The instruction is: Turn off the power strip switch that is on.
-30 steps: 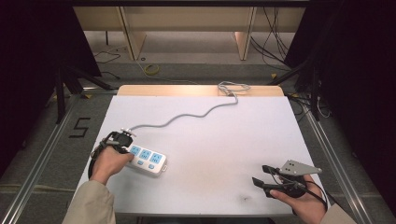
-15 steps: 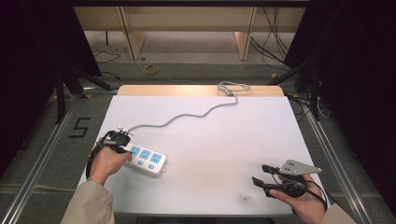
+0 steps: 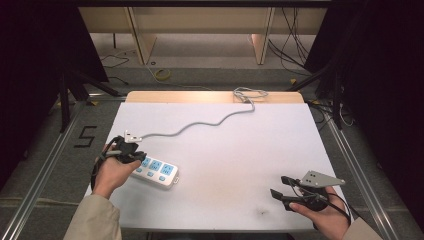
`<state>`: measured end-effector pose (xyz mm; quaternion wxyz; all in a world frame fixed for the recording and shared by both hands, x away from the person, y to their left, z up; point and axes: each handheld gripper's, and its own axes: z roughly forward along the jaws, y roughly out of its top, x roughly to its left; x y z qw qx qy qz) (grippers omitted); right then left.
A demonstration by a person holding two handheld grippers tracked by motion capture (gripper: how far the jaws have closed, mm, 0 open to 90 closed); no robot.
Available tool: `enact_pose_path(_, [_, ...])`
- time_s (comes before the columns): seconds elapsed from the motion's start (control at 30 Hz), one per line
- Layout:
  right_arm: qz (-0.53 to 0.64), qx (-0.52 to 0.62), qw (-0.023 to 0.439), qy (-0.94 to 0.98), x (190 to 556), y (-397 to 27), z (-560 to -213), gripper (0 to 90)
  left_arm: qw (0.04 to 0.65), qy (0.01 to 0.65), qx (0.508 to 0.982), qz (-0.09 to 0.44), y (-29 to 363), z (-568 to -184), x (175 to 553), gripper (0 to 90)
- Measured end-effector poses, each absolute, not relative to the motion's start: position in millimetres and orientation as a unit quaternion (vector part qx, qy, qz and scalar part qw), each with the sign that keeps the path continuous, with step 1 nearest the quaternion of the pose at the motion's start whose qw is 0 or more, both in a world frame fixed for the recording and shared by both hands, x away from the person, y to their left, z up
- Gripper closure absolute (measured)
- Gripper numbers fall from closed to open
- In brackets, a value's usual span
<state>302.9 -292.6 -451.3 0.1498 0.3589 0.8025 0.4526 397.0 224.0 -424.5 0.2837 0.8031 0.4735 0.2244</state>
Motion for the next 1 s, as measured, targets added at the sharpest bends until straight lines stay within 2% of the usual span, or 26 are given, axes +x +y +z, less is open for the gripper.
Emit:
enact_pose_path(0.13, [0.454, 0.358, 0.15, 0.802, 303, -292, -451, 37.7, 0.34, 0.461, 0.792, 0.213, 223, -424, 396, 70.5])
enact_pose_path(0.37, [0.455, 0.358, 0.151, 0.801, 303, -293, -451, 37.5, 0.393, 0.427, 0.789, 0.2, 216, -423, 393, 54.1])
enact_pose_path(0.53, [0.455, 0.357, 0.152, 0.802, 303, -293, -451, 37.3, 0.431, 0.412, 0.779, 0.193, 209, -427, 388, 47.5])
enact_pose_path(1.0, [0.456, 0.356, 0.151, 0.801, 303, -292, -451, 36.8, 0.46, 0.384, 0.775, 0.2, 195, -430, 370, 35.6])
